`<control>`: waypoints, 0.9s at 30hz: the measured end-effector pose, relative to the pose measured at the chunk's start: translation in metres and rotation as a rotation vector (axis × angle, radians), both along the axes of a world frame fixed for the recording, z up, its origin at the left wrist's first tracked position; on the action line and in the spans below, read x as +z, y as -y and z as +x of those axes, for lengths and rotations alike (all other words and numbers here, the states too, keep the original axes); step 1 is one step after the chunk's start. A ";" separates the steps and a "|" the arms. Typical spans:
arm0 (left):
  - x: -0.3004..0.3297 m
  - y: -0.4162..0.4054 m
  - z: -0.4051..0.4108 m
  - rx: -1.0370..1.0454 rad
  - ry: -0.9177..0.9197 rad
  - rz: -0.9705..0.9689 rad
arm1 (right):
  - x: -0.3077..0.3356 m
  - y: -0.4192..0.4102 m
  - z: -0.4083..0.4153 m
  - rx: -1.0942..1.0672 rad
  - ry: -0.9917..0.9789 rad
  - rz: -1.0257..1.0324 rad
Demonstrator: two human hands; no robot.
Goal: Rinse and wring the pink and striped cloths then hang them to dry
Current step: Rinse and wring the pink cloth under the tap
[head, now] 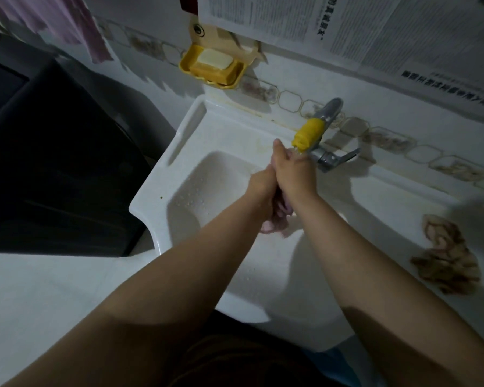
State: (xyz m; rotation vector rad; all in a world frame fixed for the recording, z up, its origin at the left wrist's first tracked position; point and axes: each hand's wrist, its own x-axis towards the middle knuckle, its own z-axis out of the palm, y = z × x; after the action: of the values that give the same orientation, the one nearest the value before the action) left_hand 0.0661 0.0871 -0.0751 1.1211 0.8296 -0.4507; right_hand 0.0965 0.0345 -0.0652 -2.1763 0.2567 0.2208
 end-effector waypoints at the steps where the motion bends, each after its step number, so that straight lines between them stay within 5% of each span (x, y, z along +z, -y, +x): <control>1: 0.001 0.003 -0.001 -0.011 0.000 0.013 | 0.000 0.003 0.007 -0.020 -0.020 -0.013; 6: 0.000 -0.015 0.014 0.097 0.019 0.147 | 0.003 -0.008 -0.014 -0.056 -0.035 0.055; 9: 0.011 -0.012 0.009 -0.076 0.063 0.263 | 0.004 -0.007 -0.017 -0.059 -0.059 0.019; 12: 0.018 0.009 -0.005 -0.077 -0.011 0.026 | -0.001 0.013 0.014 -0.127 -0.124 0.024; 19: 0.023 -0.017 0.016 -0.064 0.018 0.153 | 0.011 -0.003 -0.010 -0.051 -0.042 0.043; 22: 0.020 -0.021 0.013 -0.267 0.029 0.190 | -0.001 0.024 0.021 0.051 -0.263 -0.018; 27: 0.017 -0.064 0.020 -0.457 0.170 0.392 | -0.019 0.070 0.029 0.318 -0.525 0.215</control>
State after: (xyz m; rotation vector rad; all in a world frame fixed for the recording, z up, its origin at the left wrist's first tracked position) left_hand 0.0862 0.1515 -0.0581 1.7026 0.5173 -0.5743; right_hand 0.1257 -0.0352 -0.0838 -1.9027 0.1659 0.9600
